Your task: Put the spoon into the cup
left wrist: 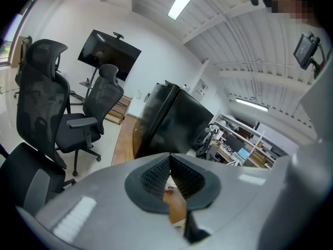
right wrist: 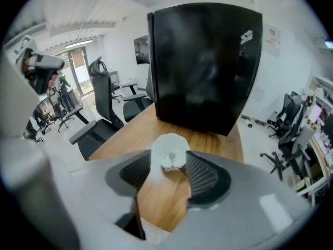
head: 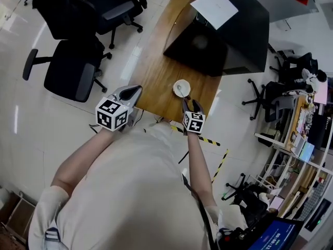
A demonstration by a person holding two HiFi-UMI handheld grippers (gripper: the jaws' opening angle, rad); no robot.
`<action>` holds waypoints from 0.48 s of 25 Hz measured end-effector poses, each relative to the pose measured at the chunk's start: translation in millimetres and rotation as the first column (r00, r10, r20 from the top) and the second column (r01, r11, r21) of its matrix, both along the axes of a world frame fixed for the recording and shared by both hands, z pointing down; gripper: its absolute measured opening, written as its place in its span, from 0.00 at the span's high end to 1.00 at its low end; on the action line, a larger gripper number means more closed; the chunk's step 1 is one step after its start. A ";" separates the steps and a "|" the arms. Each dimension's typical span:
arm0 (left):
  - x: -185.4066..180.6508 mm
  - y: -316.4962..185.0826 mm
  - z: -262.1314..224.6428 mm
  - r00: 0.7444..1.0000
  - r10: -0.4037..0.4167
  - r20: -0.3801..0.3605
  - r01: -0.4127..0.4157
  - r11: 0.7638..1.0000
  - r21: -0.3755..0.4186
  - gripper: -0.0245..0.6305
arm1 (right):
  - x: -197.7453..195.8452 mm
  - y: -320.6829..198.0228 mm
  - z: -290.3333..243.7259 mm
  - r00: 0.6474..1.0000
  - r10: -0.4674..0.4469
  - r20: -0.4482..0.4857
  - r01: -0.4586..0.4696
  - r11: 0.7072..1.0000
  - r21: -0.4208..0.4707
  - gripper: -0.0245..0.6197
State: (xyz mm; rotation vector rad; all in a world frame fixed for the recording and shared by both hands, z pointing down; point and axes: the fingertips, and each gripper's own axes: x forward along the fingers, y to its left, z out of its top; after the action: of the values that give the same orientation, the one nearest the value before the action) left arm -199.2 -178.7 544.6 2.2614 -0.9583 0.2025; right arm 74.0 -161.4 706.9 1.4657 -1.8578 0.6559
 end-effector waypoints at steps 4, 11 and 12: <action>-6.3 5.4 4.4 1.000 0.021 -0.005 -0.021 1.000 0.004 0.96 | -19.9 15.6 -38.2 0.998 -0.013 0.054 0.007 0.994 0.109 0.64; 12.9 10.2 7.3 0.995 0.099 -0.004 -0.099 0.995 -0.004 0.96 | -30.7 31.2 -98.3 0.990 -0.012 0.137 -0.027 0.961 0.274 0.64; 16.8 11.4 5.7 0.994 0.113 0.006 -0.113 0.994 0.006 0.96 | -30.2 33.9 -105.0 0.988 -0.011 0.156 -0.036 0.955 0.293 0.64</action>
State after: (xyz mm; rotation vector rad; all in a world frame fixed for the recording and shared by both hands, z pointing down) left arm -182.4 -167.2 550.3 2.3243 -0.8351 0.2561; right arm 43.7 -127.5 601.9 1.6551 -2.1429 0.5269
